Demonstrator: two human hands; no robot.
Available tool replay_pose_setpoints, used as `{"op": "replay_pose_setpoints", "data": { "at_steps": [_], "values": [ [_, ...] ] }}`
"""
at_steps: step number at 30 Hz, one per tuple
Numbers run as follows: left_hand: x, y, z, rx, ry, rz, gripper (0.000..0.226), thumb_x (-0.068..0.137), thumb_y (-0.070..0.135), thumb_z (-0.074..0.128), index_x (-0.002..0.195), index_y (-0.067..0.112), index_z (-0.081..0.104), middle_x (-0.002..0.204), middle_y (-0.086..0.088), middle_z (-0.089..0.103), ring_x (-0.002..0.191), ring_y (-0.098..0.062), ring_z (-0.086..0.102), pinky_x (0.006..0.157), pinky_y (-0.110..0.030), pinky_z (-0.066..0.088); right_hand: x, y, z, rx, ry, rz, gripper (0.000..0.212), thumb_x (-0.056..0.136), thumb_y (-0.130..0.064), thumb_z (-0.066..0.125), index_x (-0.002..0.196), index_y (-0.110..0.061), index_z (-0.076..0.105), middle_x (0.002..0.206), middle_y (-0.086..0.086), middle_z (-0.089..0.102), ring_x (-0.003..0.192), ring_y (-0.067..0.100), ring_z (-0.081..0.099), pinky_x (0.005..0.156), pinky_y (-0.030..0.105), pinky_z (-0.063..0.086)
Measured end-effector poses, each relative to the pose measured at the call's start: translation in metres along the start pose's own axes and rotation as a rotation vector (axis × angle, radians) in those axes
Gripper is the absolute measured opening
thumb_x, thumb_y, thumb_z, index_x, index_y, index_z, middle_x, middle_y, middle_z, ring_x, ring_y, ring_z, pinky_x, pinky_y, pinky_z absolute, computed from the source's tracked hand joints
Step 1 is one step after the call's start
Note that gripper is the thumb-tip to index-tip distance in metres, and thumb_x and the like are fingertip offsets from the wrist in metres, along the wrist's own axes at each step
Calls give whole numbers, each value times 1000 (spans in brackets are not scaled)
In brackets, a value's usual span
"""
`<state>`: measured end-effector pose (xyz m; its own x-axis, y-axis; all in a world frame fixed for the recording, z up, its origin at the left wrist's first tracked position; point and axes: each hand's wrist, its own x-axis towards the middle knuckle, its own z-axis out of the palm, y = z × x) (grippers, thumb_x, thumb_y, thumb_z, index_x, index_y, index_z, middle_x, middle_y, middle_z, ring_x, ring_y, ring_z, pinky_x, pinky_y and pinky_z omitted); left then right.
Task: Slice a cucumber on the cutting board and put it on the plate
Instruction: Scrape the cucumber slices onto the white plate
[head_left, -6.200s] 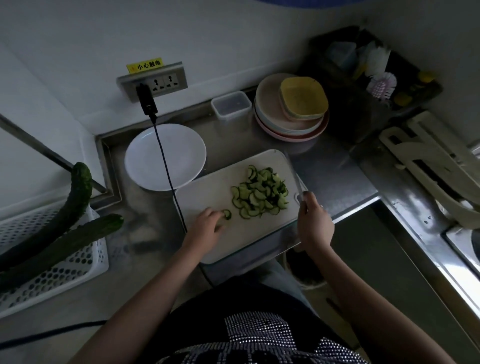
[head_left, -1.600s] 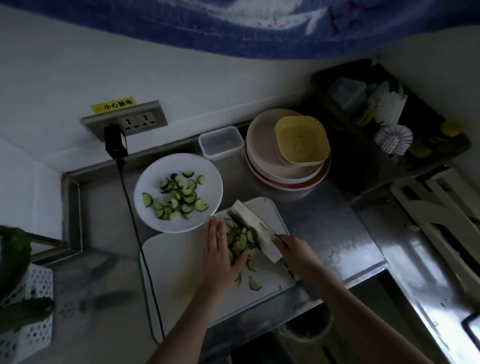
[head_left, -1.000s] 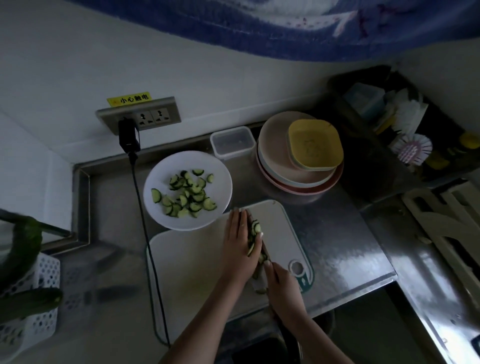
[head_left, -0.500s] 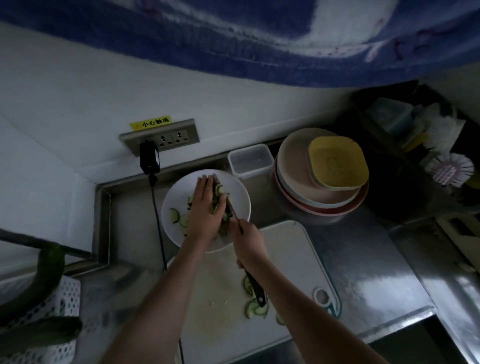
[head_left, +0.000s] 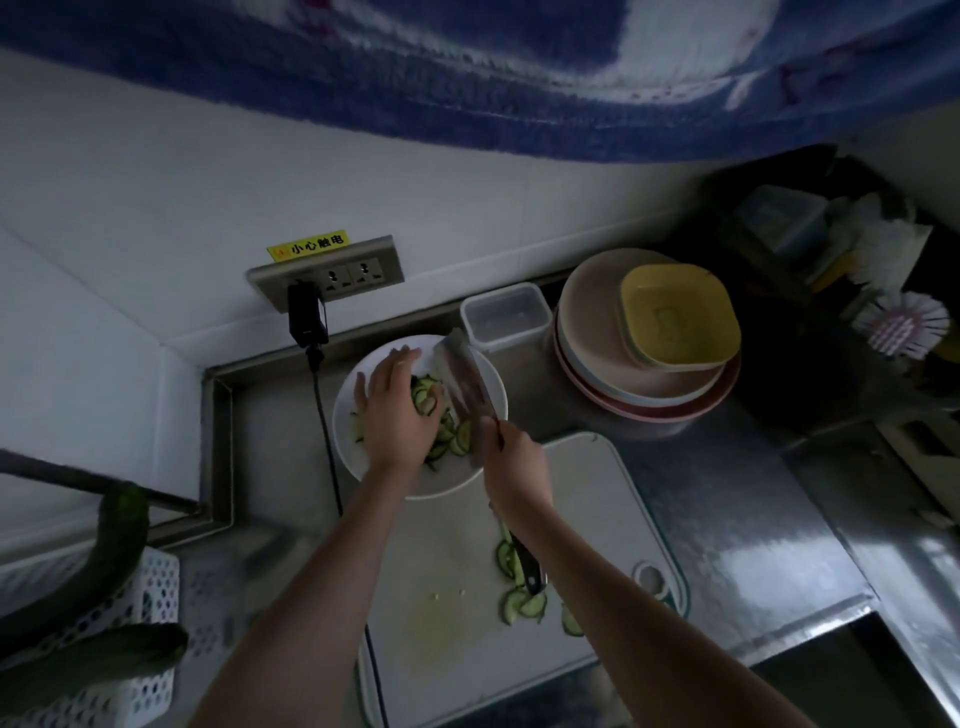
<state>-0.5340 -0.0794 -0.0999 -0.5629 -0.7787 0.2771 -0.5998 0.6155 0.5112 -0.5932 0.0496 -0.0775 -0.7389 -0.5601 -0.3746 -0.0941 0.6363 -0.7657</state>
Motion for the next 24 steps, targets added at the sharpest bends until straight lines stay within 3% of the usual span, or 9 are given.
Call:
{"op": "replay_pose_setpoints", "data": {
  "at_steps": [2,4,7,9,12,14,19,21,24],
  "values": [
    [0,10,-4,-53,32,9,38,75,3,68,112,5,60,115,-14,60,108,-34,53,92,-48,45,-2,-2,2,41,2,39,42,99,-44,32,88,-14,58,80,11,63,72,34,64,63,50,56],
    [-4,13,-5,40,36,92,27,68,-4,55,91,7,63,97,-13,61,91,-35,55,75,-42,46,-3,-3,2,86,0,84,40,99,-44,32,86,-15,56,78,10,61,71,35,64,61,51,56],
    [-11,5,1,247,-14,337,15,67,11,46,65,14,61,79,-6,60,81,-29,53,73,-37,33,-4,-2,1,102,6,97,38,99,-43,33,84,-16,55,78,9,61,68,34,64,58,50,57],
    [-9,1,3,332,-115,344,9,65,12,59,59,16,64,78,-3,64,86,-29,50,77,-38,32,-4,0,1,97,9,93,37,99,-43,34,77,-21,53,76,7,61,68,33,64,60,50,57],
    [1,4,-2,326,-276,86,14,69,5,66,68,18,71,85,-2,66,96,-28,48,81,-36,31,-5,1,1,98,13,96,35,98,-43,35,78,-21,53,77,7,60,71,34,64,62,51,57],
    [6,8,-7,250,-221,-21,20,77,4,57,80,19,71,90,-2,66,99,-27,48,81,-36,31,-4,1,1,103,15,96,36,98,-43,35,85,-17,56,79,9,62,72,35,64,62,51,56],
    [1,17,-8,35,-159,-182,35,88,40,36,106,21,60,111,-2,61,112,-27,42,92,-41,31,-2,0,0,130,-16,112,37,100,-40,34,87,-13,56,75,8,58,59,29,61,46,39,55],
    [-2,15,-6,-7,-195,-190,57,82,61,28,117,22,51,124,-3,52,119,-28,36,99,-45,29,-2,-2,0,176,-30,146,39,101,-39,33,92,-10,57,76,10,58,51,25,58,37,29,48],
    [-12,9,1,190,-263,-17,79,76,73,28,124,12,45,124,-14,46,118,-32,36,99,-51,26,-2,-6,0,256,-36,188,40,101,-36,32,98,-7,60,79,13,60,45,25,55,33,23,42]
  ]
}}
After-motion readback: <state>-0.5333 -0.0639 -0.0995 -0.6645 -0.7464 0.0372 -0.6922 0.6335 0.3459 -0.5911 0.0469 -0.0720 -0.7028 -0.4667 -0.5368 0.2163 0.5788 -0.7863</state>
